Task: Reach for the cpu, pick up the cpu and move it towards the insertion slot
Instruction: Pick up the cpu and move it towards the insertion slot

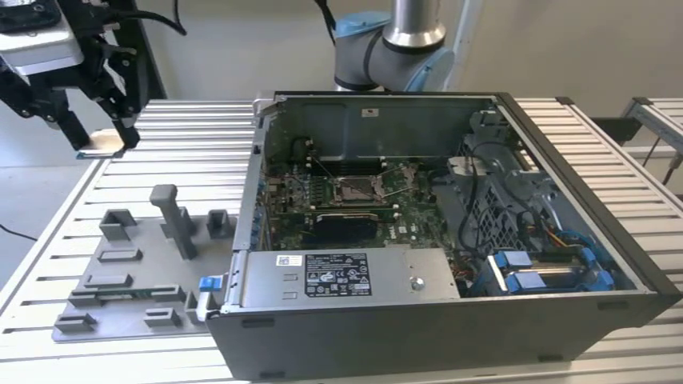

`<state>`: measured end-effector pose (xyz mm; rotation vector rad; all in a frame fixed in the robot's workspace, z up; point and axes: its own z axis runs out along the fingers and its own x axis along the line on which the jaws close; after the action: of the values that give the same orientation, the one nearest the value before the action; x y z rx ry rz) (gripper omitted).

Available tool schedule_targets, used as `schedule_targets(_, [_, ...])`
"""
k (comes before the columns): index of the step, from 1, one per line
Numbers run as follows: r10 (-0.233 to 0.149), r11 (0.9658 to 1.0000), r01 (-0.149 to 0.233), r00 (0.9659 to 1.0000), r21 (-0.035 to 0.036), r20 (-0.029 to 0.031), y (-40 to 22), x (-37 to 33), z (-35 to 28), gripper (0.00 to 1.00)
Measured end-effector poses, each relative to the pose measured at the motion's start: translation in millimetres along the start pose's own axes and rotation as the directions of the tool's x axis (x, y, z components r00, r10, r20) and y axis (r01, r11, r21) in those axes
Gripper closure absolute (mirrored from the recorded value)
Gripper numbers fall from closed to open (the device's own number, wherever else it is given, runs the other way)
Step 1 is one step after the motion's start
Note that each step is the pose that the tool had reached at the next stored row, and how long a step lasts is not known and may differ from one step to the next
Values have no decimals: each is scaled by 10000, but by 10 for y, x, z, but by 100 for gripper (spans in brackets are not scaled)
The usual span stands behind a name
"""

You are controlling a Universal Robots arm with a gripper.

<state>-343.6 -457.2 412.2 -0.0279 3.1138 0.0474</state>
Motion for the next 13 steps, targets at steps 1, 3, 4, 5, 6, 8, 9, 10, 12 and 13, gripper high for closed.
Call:
schedule_targets(1, [-1,10000,1,10000,1,0,-1,-45,1,100])
schedule_targets(3, [-1,10000,1,10000,1,-1,-3,-139,3,100])
schedule_targets(4, [0,10000,0,10000,1,-1,-3,-182,4,100])
schedule_targets(5, [0,10000,0,10000,1,0,-4,-229,5,100])
schedule_targets(6, [0,10000,0,10000,1,-1,-5,-275,7,100])
schedule_targets(8, [-1,10000,1,10000,1,-1,-7,-364,9,100])
schedule_targets(9, [-1,10000,1,10000,1,-1,-8,-413,11,100])
schedule_targets(10, [0,10000,0,10000,1,-1,-8,-455,12,100])
schedule_targets(12, [0,10000,0,10000,0,0,-10,-535,14,100])
schedule_targets(13, [-1,10000,1,10000,1,0,-10,-571,15,100])
